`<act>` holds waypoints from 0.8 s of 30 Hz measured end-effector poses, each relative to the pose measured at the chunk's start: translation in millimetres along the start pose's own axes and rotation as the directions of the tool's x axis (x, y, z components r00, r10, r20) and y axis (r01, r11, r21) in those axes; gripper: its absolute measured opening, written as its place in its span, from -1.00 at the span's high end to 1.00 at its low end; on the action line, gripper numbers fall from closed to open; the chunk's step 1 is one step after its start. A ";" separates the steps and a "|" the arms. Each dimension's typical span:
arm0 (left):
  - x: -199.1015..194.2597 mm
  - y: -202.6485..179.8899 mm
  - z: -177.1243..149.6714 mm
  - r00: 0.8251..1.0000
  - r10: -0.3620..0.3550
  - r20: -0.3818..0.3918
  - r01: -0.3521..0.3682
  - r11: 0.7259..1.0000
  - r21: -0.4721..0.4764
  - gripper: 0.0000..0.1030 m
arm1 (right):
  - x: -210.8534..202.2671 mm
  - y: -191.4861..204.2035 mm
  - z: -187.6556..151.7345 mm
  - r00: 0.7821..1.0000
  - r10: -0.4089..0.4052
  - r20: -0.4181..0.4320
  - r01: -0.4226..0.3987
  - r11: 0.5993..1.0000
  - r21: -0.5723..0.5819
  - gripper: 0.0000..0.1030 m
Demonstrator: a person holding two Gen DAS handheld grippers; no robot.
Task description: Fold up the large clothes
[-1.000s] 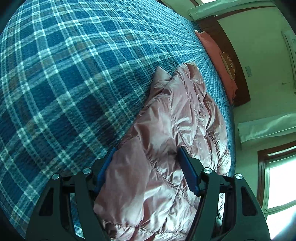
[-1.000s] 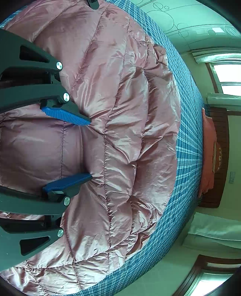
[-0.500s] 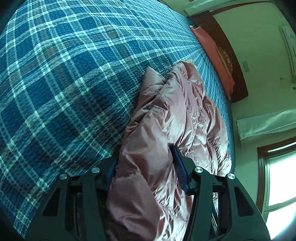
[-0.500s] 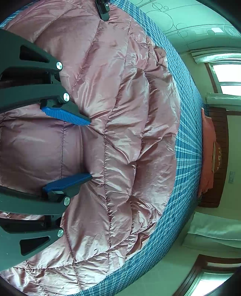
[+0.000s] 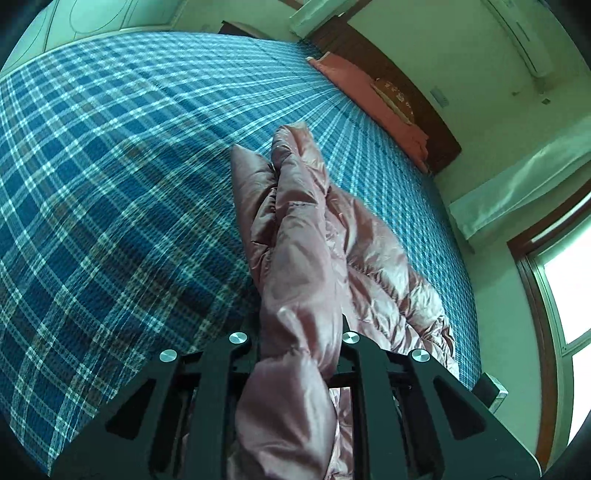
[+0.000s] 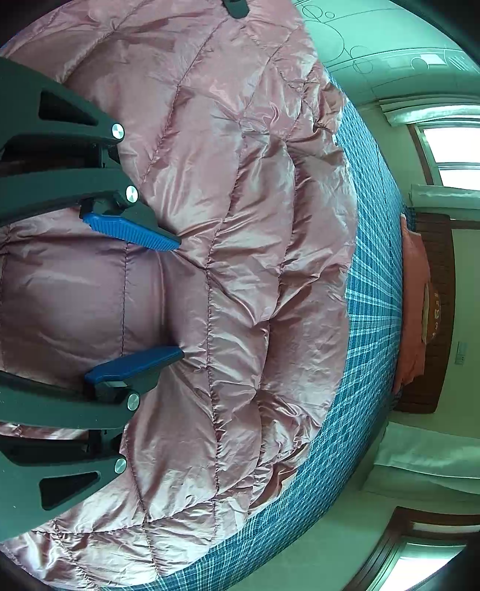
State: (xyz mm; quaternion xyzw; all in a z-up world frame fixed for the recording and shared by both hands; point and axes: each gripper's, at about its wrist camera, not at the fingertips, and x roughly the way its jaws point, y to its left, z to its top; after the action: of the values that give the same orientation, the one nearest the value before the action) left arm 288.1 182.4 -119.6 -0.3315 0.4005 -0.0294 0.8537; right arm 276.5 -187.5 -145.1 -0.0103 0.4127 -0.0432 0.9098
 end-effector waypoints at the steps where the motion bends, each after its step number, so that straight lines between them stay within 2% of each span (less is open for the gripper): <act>1: -3.3 -9.5 0.2 1.000 -0.006 0.008 0.005 1.000 0.023 0.70 | -2.1 -0.6 1.2 1.000 0.001 -0.001 -0.001 1.000 0.002 -0.05; 6: -7.8 -61.6 -3.5 1.000 -0.012 0.022 0.009 0.990 0.144 0.70 | -21.5 -21.7 4.0 1.000 0.008 0.020 -0.009 0.999 0.041 -0.05; 11: 0.4 -112.0 -18.9 1.000 -0.015 0.017 0.011 0.964 0.264 0.71 | -50.9 -61.1 3.5 0.998 -0.017 0.066 0.012 0.997 0.078 -0.06; 18: 26.0 -176.8 -57.9 1.000 -0.009 -0.002 0.009 0.910 0.416 0.71 | -78.5 -126.7 -13.6 0.991 -0.107 0.074 0.099 0.989 0.108 -0.06; 24: 57.4 -215.5 -94.4 0.999 0.021 -0.046 0.004 0.870 0.493 0.71 | -90.1 -176.2 -37.2 0.986 -0.158 0.048 0.148 0.974 0.170 -0.06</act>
State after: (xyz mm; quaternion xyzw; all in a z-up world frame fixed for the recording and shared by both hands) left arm 307.0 -54.7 -74.1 -0.1003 0.4023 -0.1349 0.8999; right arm 177.1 -354.5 -92.4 0.0324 0.3778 -0.1472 0.9135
